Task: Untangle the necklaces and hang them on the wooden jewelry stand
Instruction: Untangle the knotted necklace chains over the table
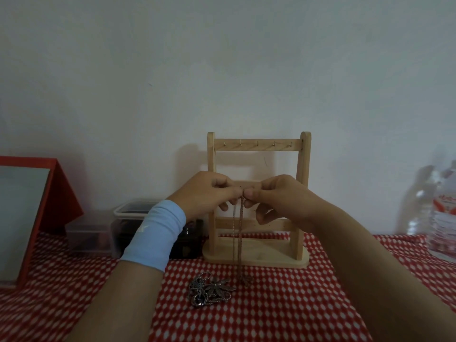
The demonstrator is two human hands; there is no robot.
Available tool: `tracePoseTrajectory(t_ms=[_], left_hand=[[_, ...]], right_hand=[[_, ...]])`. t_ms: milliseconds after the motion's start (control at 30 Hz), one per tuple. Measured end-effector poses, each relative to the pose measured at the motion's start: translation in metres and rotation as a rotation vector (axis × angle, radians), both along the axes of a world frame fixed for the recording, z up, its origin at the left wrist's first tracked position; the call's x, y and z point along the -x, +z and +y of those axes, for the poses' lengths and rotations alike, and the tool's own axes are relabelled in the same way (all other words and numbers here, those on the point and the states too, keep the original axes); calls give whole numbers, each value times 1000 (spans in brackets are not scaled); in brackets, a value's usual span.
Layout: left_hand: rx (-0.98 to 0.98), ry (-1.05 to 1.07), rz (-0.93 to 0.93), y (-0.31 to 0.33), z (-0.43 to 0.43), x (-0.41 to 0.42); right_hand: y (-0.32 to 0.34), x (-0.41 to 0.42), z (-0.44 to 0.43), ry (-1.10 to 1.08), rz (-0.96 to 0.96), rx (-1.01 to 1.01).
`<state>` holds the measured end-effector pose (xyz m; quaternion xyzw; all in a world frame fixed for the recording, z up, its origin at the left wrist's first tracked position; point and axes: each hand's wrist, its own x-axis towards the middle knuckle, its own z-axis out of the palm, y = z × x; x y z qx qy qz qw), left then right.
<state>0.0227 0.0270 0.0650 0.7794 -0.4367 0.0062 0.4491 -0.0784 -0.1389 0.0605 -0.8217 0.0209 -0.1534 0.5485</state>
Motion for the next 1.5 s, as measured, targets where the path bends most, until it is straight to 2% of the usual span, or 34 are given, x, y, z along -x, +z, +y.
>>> tracePoseTrajectory(t_ms=[267, 433, 567, 700, 833, 900, 1067, 1133, 1267, 1367, 1500], left_hand=[[78, -1, 53, -4, -1, -2], [116, 94, -104, -6, -6, 0], [227, 96, 46, -6, -5, -3], [281, 115, 103, -7, -9, -2], [229, 43, 153, -7, -10, 0], [203, 34, 115, -6, -10, 1], [165, 41, 67, -1, -6, 2], [181, 47, 87, 2, -4, 3], [259, -15, 281, 3, -1, -2], [198, -111, 292, 1, -1, 0], [113, -76, 122, 3, 0, 2]], right_hand=[[-1, -2, 2, 4, 12, 82], [-2, -1, 4, 17, 48, 89], [-3, -4, 10, -20, -62, -82], [-3, -4, 15, -49, -72, -24], [2, -1, 11, -25, -100, -112], [2, 0, 10, -2, -96, -66], [-1, -4, 11, -100, -133, 0], [0, -4, 8, -95, -121, 90], [6, 3, 7, 8, -9, 301], [8, 4, 8, -28, -10, 227], [3, -2, 12, -92, -126, 141]])
